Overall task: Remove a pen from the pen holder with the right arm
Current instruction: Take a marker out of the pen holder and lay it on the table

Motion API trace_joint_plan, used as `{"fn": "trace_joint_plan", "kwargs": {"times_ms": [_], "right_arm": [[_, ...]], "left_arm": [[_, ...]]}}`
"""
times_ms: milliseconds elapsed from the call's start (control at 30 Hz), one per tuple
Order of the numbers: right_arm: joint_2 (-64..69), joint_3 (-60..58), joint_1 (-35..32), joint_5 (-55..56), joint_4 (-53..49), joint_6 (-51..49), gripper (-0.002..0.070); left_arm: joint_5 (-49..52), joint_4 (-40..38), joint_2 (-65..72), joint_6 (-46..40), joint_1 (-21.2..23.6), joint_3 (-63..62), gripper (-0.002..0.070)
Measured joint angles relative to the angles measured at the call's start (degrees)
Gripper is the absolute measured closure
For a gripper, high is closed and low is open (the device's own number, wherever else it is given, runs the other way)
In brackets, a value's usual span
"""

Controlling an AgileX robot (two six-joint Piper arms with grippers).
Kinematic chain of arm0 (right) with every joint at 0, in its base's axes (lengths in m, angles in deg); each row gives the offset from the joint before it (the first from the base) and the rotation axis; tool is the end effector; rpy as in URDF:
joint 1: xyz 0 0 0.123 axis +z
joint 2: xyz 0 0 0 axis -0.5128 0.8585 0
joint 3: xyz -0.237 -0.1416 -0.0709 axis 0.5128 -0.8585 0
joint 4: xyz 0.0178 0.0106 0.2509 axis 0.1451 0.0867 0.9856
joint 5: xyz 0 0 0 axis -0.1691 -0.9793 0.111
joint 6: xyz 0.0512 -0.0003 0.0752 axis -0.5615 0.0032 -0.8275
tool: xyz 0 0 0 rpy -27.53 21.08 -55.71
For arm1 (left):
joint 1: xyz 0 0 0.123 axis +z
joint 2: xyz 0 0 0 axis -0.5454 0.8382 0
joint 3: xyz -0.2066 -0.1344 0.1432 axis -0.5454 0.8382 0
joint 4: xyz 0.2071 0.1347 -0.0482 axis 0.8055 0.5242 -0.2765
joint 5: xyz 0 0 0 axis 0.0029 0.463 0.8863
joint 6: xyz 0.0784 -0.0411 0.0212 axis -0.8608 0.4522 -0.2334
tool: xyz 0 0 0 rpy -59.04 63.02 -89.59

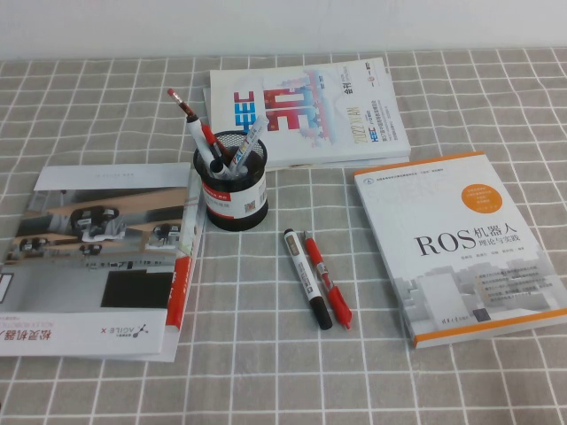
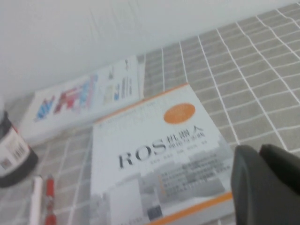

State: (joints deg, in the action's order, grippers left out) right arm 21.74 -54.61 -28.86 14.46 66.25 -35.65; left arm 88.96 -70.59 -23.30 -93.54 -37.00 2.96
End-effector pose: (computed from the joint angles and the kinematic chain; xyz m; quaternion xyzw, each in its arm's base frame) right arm 0.0557 0.0099 0.1876 0.0987 0.7410 0.1676 0.6427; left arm 0.0518 -0.0056 0.1700 0.0423 0.8064 -0.0232 0.5894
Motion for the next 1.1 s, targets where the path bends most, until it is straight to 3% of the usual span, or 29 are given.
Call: {"fn": "trace_joint_plan", "kwargs": {"times_ms": [233, 533, 800, 1100], "right_arm": [[0.0, 0.0, 0.0, 5.4, 15.4, 0.0, 0.0689], [0.0, 0.0, 0.0, 5.8, 18.0, 0.0, 0.0689], [3.8, 8.1, 0.0, -8.6, 16.6, 0.4, 0.0689], [24.9, 26.5, 0.0, -27.6, 7.9, 7.7, 0.0688]], "left_arm": [[0.0, 0.0, 0.0, 0.0, 0.0, 0.0, 0.0678], [0.0, 0.0, 0.0, 0.0, 0.0, 0.0, 0.0678], [0.0, 0.0, 0.0, 0.0, 0.0, 0.0, 0.0678], [0.0, 0.0, 0.0, 0.0, 0.0, 0.0, 0.0678]]}}
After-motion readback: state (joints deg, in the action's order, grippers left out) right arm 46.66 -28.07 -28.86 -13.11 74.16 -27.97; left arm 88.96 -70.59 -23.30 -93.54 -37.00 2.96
